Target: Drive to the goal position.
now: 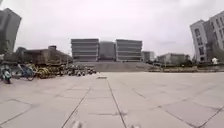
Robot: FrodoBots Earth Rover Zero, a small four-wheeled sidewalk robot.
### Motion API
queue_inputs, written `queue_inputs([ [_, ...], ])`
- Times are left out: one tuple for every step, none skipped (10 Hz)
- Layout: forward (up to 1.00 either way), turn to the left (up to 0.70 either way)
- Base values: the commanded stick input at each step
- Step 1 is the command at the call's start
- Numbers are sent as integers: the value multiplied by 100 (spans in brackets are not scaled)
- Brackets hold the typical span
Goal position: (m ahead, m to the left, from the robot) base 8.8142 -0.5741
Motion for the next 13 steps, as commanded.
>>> queue_inputs([
  [70, 0],
  [70, 0],
  [70, -1],
  [70, -25],
  [70, -24],
  [70, -24],
  [70, -23],
  [70, 0],
  [70, 0],
  [70, 0],
  [70, 0],
  [70, 0],
  [70, 0],
])
